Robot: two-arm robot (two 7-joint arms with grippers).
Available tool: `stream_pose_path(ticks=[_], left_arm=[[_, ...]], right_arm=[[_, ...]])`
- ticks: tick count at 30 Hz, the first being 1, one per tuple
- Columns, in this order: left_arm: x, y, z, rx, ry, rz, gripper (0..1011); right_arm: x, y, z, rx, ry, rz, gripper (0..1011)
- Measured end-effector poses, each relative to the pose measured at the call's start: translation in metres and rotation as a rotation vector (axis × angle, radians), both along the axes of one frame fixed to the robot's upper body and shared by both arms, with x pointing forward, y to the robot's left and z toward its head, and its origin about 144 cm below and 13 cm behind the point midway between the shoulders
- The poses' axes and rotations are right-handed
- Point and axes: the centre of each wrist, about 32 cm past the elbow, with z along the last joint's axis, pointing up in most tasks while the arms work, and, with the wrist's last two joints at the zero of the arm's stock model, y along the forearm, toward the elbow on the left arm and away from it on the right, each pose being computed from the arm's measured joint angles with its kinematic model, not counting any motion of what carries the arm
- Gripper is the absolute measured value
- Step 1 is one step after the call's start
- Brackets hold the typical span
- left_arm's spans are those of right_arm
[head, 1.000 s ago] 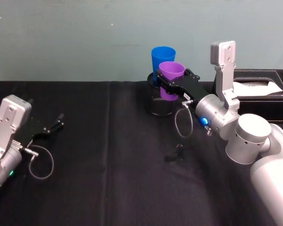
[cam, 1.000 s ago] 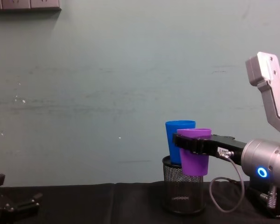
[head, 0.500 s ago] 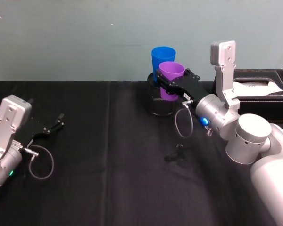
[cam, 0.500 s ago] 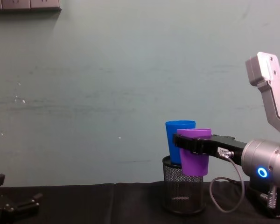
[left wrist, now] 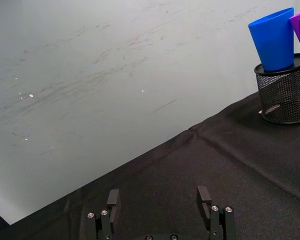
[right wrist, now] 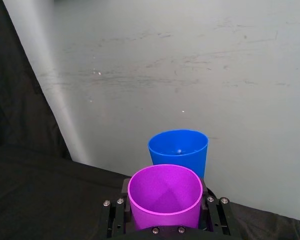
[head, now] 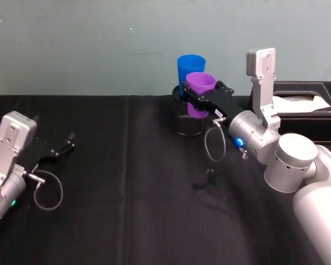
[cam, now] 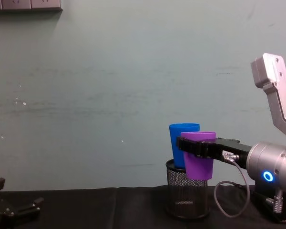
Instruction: Pick up one cup with a gripper and tap it against the other cup.
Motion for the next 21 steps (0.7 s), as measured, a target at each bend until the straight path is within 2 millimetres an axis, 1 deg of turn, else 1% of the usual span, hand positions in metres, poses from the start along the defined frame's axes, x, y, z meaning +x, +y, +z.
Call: stream_pose_path(ticks=[21], left_arm=[[0.0,0.0,0.0,0.0,0.0,0.0,1000]], right_arm=[[0.0,0.0,0.0,0.0,0.0,0.0,735]])
